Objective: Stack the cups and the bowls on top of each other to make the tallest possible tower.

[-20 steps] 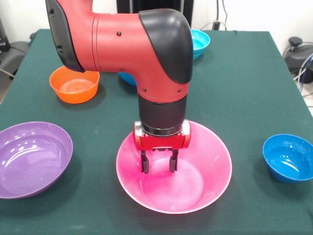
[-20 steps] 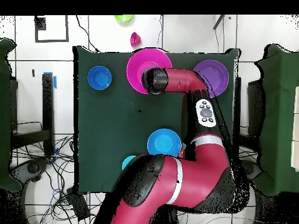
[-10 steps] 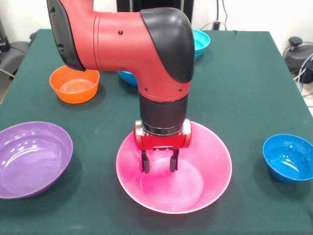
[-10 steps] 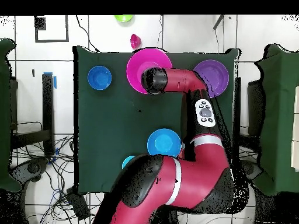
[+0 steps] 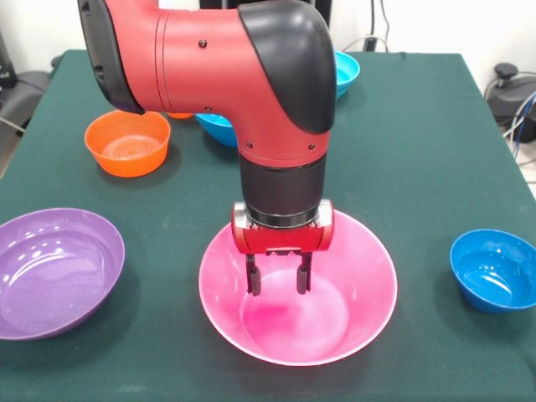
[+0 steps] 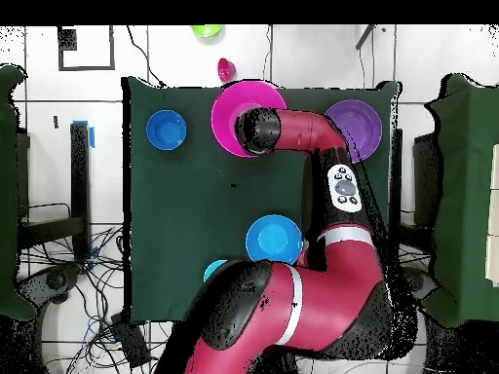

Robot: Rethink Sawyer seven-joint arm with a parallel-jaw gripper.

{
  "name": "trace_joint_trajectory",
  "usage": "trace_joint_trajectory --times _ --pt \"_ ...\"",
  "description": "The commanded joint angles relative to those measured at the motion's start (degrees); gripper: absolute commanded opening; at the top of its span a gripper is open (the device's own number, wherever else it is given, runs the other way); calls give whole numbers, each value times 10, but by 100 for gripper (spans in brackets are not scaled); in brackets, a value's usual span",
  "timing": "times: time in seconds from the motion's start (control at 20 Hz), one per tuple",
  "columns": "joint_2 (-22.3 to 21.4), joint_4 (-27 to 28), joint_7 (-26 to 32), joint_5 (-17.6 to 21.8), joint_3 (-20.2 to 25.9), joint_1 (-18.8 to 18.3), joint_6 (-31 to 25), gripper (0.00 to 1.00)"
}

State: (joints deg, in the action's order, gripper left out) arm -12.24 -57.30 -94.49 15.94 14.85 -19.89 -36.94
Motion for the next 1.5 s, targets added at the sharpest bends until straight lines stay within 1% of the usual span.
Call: trace_joint_trajectory --times 0.05,0.15,0.3,0.4,0.5,0.6,0.65,0.8,0.85,0.9,1.0,1.1,1.2,1.3,1.5 --pt "8 2 -5 -8 21 16 -64 100" --pt "1 -4 -10 -9 15 21 -65 100" --pt "-20 -20 -26 6 -7 38 -49 100" --pt "-20 -21 -33 8 -12 46 -38 100" --pt "3 5 -27 7 -8 50 -40 100" --pt "22 41 -18 3 -5 56 -64 100" --pt "30 64 -13 2 -4 61 -80 100" --pt "73 161 16 -1 9 71 -150 100" --pt "80 176 23 0 12 72 -159 100" --pt "78 166 15 -2 9 72 -153 100" --pt "47 87 -17 0 -4 69 -85 100" --pt "22 13 -45 -1 -10 64 -36 100" --pt "6 -37 -61 -1 -11 57 1 100" --pt "-9 -76 -71 -2 -10 51 24 100" --pt "-27 -110 -74 -8 -10 47 34 100"
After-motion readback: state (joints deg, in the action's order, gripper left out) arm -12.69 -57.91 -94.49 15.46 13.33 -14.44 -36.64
